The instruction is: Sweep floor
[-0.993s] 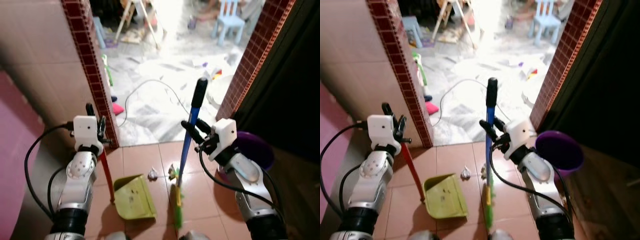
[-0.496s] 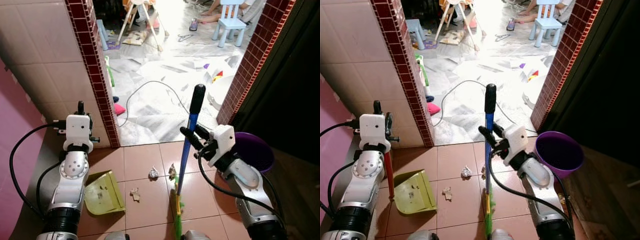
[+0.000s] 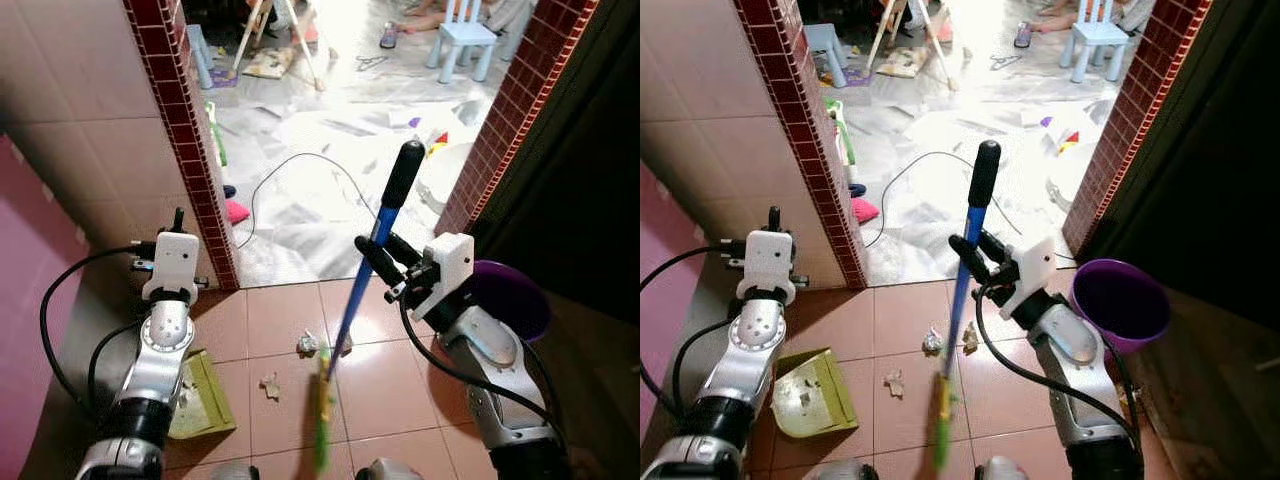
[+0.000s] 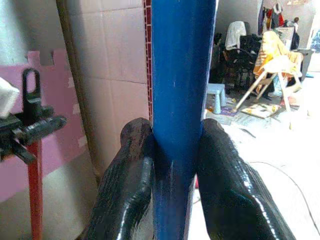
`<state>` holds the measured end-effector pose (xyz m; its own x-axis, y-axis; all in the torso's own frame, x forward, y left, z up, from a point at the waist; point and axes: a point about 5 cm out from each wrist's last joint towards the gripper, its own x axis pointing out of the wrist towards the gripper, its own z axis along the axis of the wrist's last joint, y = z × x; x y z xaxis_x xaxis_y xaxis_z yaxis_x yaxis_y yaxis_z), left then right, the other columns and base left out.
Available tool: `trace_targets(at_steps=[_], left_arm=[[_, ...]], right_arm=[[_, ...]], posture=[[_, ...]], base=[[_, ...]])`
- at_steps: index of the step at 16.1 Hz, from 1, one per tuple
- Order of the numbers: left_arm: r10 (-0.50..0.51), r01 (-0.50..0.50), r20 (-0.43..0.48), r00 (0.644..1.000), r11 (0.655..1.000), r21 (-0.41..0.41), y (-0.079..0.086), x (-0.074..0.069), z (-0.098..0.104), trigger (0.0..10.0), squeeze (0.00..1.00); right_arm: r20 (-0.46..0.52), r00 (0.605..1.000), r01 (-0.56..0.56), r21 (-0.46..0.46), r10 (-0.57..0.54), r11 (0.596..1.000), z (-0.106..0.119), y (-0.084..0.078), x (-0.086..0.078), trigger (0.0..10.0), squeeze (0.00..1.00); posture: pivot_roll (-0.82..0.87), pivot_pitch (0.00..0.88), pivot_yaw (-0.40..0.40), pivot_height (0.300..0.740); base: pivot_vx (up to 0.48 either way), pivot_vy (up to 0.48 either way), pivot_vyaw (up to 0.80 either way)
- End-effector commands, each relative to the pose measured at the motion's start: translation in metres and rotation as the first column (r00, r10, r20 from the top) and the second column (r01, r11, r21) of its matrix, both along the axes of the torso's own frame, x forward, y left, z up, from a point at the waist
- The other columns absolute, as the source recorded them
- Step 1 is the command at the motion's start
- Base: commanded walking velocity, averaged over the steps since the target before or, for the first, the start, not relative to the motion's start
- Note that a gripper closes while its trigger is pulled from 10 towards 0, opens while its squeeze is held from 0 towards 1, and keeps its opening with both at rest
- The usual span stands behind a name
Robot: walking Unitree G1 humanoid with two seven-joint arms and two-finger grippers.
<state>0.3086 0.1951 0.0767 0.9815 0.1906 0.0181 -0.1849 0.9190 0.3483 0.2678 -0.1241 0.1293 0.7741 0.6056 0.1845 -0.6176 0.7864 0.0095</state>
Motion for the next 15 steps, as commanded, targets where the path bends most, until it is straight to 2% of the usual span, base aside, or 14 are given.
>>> trace_targets(at_steps=[1,5,7,11,12,15], left_arm=[[-0.016,0.015,0.036,0.999,1.0,0.027,-0.002,0.007,0.008,10.0,0.0],[-0.061,0.061,0.017,0.998,0.998,-0.026,-0.019,0.016,0.002,10.0,0.0],[-0.085,0.085,-0.002,0.996,0.995,-0.06,-0.029,0.02,-0.003,10.0,0.0],[-0.144,0.144,0.008,0.99,0.984,-0.101,-0.046,0.029,0.002,10.0,0.0],[-0.17,0.17,0.013,0.985,0.979,-0.115,-0.052,0.029,0.001,10.0,0.0],[-0.185,0.183,0.002,0.983,0.967,-0.178,-0.061,0.029,-0.003,10.0,0.0]], right_arm=[[0.054,0.999,-0.004,0.015,0.003,1.0,0.015,0.003,0.002,10.0,0.0],[0.049,0.998,0.043,-0.014,-0.042,0.999,0.012,0.008,0.015,10.0,0.0],[0.1,0.994,0.052,-0.068,-0.045,0.996,0.014,0.009,0.022,10.0,0.0],[0.127,0.988,0.104,-0.107,-0.09,0.989,0.01,0.002,0.038,10.0,0.0],[0.126,0.985,0.135,-0.128,-0.119,0.983,0.005,0.005,0.044,10.0,0.0],[0.094,0.987,0.141,-0.126,-0.129,0.982,-0.009,0.017,0.05,10.0,0.0]], posture=[[-0.15,0.047,0.047,0.74],[-0.16,0.089,0.038,0.74],[-0.16,0.119,0.026,0.74],[-0.16,0.143,0.027,0.74],[-0.16,0.151,0.026,0.74],[-0.15,0.167,0.018,0.74]], base=[[0.0,0.0,0.0],[0.0,0.0,0.0],[0.0,0.0,0.0],[0.0,0.0,0.0],[0.0,0.0,0.0],[0.0,0.0,0.0]])
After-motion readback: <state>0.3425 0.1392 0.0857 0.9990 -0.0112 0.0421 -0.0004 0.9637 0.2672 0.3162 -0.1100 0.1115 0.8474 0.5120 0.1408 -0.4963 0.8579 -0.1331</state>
